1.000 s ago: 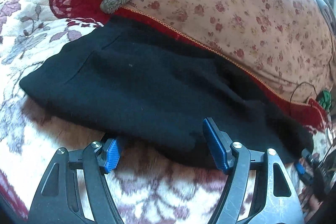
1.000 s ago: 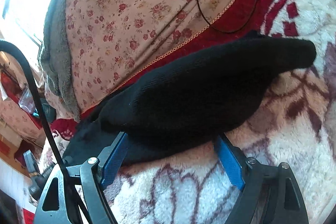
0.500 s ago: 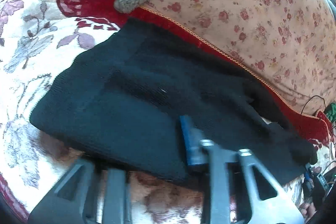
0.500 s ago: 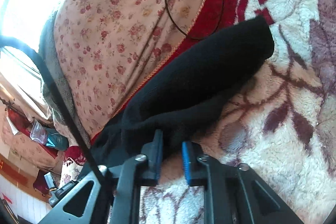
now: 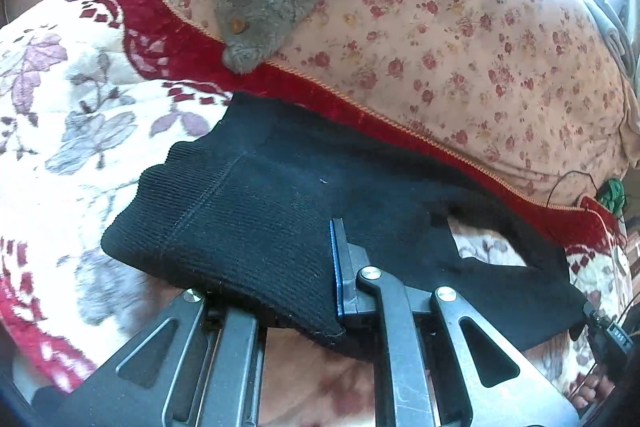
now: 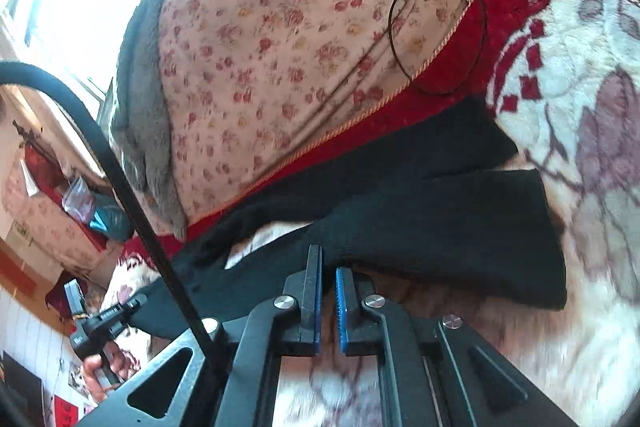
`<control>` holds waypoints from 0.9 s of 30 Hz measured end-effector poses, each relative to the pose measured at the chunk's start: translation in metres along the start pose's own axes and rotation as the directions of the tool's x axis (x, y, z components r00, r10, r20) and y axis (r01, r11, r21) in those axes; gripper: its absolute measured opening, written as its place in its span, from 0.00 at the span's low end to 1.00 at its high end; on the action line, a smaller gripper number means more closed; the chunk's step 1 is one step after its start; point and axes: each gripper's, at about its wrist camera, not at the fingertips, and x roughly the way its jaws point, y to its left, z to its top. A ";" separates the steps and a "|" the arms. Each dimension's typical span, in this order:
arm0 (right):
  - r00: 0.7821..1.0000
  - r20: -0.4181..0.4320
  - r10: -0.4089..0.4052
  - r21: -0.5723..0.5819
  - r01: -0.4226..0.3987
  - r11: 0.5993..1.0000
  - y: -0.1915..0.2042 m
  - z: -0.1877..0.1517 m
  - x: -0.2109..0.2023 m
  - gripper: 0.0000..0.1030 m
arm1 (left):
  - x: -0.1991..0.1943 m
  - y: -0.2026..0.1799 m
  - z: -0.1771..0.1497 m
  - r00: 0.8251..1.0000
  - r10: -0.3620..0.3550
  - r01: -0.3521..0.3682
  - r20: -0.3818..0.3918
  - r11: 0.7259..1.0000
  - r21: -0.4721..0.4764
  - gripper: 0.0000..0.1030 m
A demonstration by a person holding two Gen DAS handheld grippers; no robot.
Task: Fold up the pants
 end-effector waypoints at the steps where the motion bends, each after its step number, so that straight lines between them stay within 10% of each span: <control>1: 1.000 -0.013 0.005 0.004 -0.004 1.000 0.001 -0.006 -0.002 0.05 | -0.003 0.005 -0.002 1.000 0.008 -0.008 -0.005 1.000 0.005 0.08; 11: 0.980 -0.171 -0.099 0.059 0.110 0.992 -0.015 -0.050 0.011 0.07 | 0.013 0.035 -0.041 0.996 0.067 -0.066 -0.059 0.998 0.011 0.17; 15: 0.972 -0.165 -0.166 0.011 0.170 0.985 -0.010 -0.047 -0.008 0.27 | 0.004 0.038 -0.041 0.996 0.064 -0.063 -0.061 0.998 0.013 0.22; 27: 0.979 -0.097 -0.178 -0.082 0.170 0.982 0.020 -0.020 -0.050 0.33 | -0.060 0.021 -0.033 0.988 0.140 -0.146 0.069 0.986 0.082 0.26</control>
